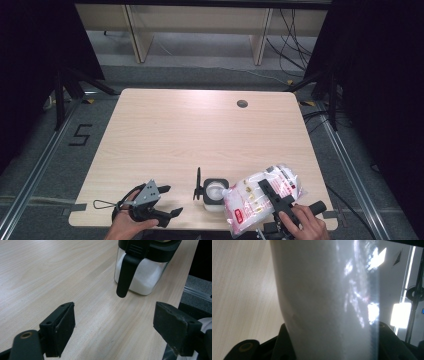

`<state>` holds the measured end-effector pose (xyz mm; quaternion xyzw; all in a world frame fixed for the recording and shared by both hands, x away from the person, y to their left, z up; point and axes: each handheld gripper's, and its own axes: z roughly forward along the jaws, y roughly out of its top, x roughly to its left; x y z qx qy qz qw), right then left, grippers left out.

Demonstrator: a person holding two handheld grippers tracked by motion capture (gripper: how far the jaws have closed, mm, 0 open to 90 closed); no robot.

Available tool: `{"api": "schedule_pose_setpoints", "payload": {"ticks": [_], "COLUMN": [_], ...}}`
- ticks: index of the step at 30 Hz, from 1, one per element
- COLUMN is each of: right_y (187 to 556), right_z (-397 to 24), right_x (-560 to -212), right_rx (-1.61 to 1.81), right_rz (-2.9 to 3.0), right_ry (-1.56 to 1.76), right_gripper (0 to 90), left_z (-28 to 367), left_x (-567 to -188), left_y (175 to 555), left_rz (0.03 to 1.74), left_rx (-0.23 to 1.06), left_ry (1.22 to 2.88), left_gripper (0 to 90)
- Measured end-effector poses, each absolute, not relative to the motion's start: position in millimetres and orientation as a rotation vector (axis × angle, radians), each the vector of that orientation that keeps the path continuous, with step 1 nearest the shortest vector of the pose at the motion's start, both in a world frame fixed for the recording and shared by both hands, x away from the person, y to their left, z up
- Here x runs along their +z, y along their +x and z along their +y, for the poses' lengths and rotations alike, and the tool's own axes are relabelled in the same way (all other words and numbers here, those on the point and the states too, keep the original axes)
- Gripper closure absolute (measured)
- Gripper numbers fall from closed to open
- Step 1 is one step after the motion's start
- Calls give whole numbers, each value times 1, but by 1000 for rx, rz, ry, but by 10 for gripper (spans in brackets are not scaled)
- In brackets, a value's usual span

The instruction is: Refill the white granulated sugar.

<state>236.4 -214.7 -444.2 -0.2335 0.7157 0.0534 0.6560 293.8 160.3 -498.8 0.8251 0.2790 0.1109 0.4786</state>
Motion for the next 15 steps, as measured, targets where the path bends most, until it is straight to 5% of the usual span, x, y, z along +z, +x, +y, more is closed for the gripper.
{"api": "schedule_pose_setpoints", "payload": {"ticks": [15], "right_y": [240], "right_z": [-221], "right_x": [-442], "right_rx": [172], "right_rz": [1660], "right_ry": [-490], "right_gripper": [619], "left_z": [160], "left_x": [-500], "left_y": [294], "left_rz": [683], "left_rx": [261], "left_ry": [2004], "left_gripper": [174]}}
